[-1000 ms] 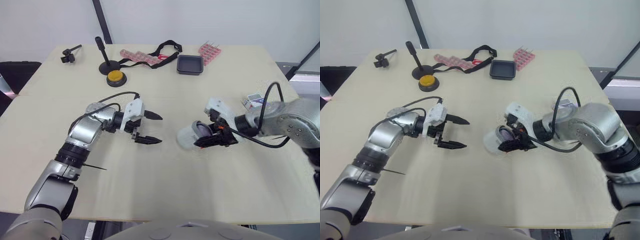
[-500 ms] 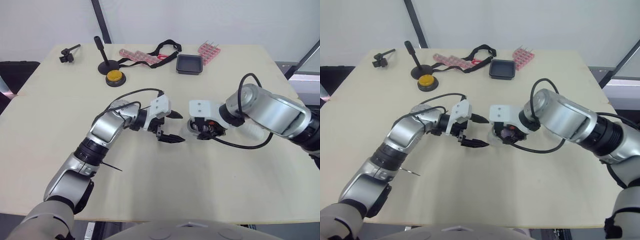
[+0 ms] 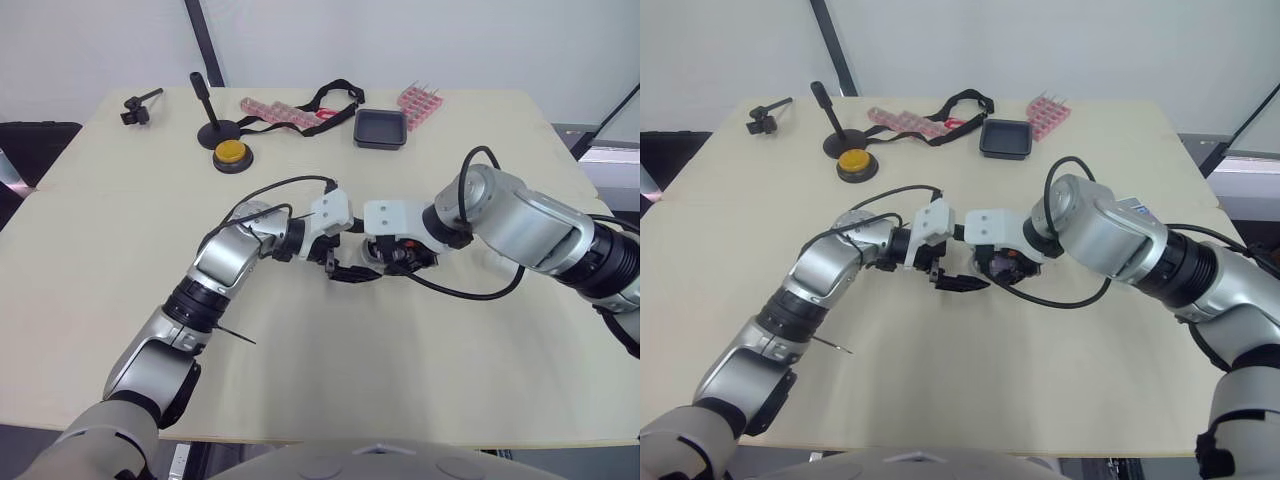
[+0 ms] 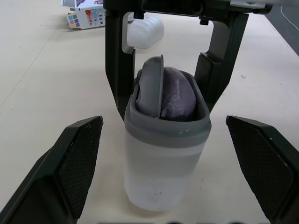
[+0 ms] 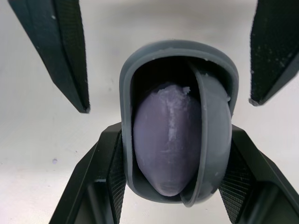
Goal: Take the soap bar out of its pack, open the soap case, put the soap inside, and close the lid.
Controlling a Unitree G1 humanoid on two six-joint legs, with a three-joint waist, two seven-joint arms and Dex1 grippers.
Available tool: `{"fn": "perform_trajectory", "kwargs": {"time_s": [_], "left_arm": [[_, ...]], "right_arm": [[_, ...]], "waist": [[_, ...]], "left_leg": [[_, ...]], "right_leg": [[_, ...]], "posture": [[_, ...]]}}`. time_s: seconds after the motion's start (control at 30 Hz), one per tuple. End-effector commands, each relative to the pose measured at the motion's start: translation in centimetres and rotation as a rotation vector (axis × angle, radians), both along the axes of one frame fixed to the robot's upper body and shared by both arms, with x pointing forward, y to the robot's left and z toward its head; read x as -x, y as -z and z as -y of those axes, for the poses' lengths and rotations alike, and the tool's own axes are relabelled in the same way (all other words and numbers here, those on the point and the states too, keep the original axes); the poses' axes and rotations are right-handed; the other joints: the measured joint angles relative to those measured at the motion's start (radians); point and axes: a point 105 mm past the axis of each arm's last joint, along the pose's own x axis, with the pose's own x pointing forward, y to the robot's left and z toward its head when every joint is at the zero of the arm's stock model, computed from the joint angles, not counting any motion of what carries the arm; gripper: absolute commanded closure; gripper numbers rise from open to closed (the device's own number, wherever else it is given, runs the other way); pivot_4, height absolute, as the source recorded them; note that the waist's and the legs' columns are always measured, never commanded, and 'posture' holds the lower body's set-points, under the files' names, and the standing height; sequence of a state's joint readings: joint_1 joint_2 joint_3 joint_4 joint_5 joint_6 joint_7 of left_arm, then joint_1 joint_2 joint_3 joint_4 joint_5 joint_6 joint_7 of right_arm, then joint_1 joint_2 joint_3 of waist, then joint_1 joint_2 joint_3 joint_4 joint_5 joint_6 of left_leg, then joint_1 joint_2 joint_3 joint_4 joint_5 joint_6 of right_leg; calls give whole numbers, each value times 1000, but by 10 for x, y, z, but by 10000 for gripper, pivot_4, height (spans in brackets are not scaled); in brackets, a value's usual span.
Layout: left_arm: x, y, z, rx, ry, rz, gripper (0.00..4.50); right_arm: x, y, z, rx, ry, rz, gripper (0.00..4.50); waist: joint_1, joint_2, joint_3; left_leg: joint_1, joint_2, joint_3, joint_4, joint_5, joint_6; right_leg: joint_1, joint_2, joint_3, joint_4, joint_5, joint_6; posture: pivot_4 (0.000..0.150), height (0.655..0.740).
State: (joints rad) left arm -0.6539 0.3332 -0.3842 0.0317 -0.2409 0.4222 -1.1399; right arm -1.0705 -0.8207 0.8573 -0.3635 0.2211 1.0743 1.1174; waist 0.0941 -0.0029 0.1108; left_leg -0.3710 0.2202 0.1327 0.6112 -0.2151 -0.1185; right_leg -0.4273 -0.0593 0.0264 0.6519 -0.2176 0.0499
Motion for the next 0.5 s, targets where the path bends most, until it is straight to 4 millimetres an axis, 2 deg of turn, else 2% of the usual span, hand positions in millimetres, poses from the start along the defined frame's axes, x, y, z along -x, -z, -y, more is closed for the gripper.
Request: {"fn": "perform_trajectory", "kwargs": {"time_s": [0.03, 0.5], "left_arm": [[0, -4, 2, 9, 8, 33, 56], [-5, 1, 3, -19, 14, 93, 56]], "right_arm": [[-1, -15, -6, -21, -26, 55, 22901], [0, -14, -7, -26, -27, 53, 22901]], "waist": [[0, 0, 0], [1, 0, 0]], "left_leg": [[0, 0, 0, 0, 0, 0], [0, 0, 0, 1, 0, 0]], "right_leg": [[0, 0, 0, 0, 0, 0], [0, 0, 0, 1, 0, 0]], "posture": [[1500, 7291], [1500, 7291]]}}
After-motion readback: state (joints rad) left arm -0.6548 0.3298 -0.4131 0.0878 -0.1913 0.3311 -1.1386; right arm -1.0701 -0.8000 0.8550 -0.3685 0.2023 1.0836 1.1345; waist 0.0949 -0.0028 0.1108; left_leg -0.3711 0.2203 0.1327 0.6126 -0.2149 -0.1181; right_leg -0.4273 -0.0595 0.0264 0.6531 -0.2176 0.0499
